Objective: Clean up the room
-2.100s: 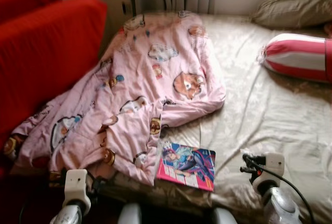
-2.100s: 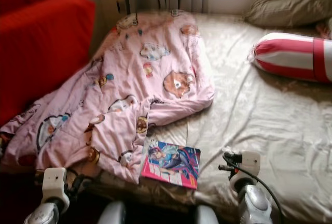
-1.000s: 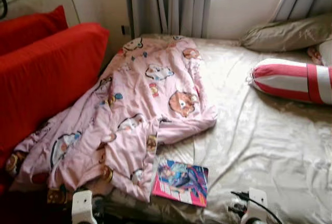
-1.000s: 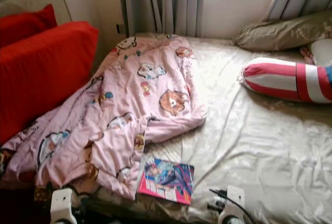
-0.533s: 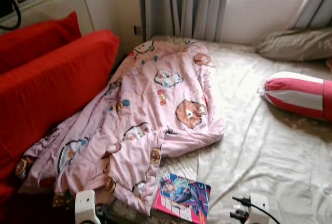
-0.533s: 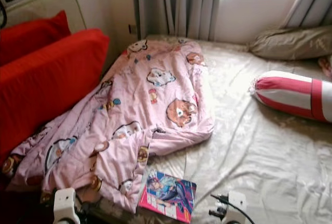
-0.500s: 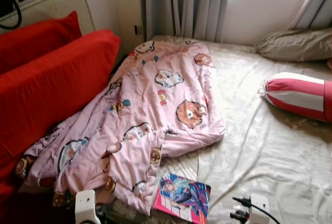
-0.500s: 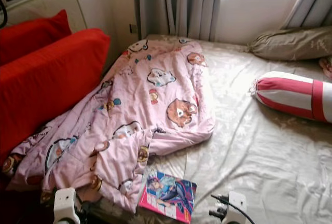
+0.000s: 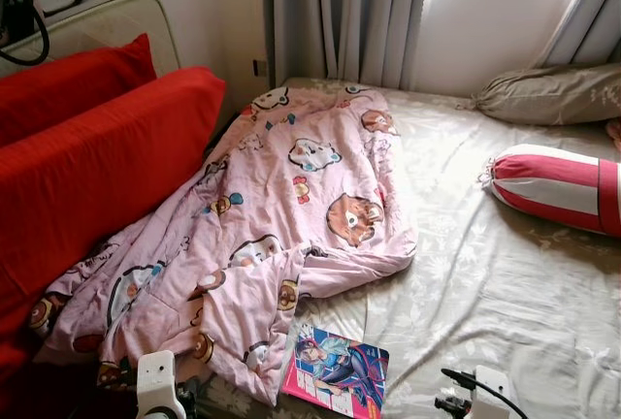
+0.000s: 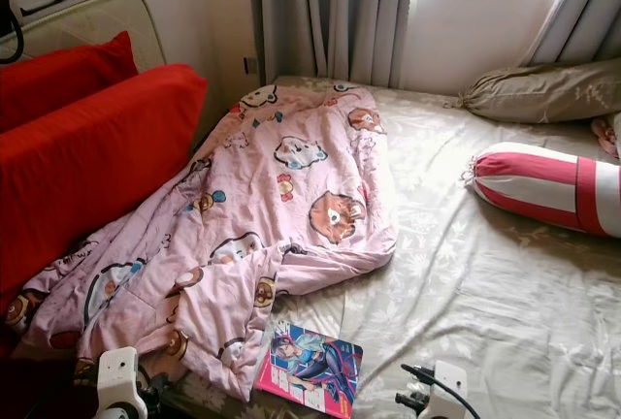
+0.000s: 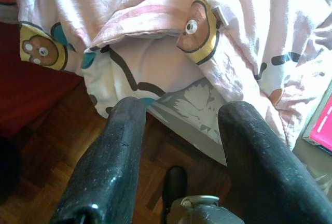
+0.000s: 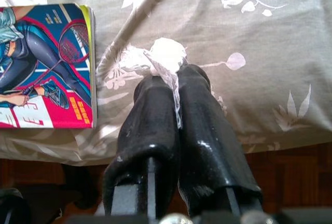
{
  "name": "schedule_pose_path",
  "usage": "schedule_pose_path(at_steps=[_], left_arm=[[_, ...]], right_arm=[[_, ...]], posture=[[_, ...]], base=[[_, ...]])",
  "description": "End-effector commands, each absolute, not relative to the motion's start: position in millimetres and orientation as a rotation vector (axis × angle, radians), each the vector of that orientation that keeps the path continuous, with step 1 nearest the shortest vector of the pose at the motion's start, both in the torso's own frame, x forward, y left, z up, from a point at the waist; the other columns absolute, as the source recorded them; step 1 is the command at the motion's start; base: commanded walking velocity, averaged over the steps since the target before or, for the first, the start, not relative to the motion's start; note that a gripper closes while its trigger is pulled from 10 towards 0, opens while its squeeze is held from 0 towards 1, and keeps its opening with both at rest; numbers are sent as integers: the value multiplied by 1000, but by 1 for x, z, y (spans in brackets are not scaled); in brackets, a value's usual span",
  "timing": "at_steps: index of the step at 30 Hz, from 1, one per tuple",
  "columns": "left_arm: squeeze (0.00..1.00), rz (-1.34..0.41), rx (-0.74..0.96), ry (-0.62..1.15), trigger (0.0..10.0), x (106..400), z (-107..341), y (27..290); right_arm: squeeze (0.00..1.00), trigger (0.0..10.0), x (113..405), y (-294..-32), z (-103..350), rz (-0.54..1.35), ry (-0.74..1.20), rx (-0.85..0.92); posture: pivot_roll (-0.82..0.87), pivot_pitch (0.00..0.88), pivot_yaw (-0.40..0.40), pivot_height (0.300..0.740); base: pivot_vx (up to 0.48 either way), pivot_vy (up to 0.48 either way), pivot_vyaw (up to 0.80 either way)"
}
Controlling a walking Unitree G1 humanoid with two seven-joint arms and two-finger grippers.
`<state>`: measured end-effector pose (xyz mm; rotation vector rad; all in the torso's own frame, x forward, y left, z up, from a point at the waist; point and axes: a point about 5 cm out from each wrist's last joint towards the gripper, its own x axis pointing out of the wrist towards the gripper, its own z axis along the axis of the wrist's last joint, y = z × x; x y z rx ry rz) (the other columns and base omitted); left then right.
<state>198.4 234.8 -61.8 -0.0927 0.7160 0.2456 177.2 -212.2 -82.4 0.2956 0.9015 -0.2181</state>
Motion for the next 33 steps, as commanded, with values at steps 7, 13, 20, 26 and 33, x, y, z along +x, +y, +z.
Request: schedule_pose_path(at_steps=[7, 13, 20, 26, 33], left_arm=[[0, 269, -106, 752, 10000, 192, -66, 238], [0, 283, -119, 783, 10000, 182, -71, 239], [0, 289, -124, 809, 10000, 173, -74, 242], [0, 312, -130, 856, 10000, 161, -78, 251], [0, 323, -132, 877, 10000, 154, -79, 260]], right_arm=[[0, 10000, 181, -219, -79, -238, 890, 308], [0, 10000, 187, -207, -78, -129, 887, 263], [0, 10000, 180, -198, -83, -100, 914, 242], [0, 10000, 173, -188, -88, -168, 926, 315], [0, 10000, 172, -196, -87, -162, 925, 306]], posture=[[52, 0, -33, 740], [47, 0, -36, 740], [47, 0, -41, 740], [50, 0, -35, 740], [50, 0, -35, 740]], base=[[0, 0, 0], [0, 0, 0], [0, 0, 0], [0, 0, 0], [0, 0, 0]])
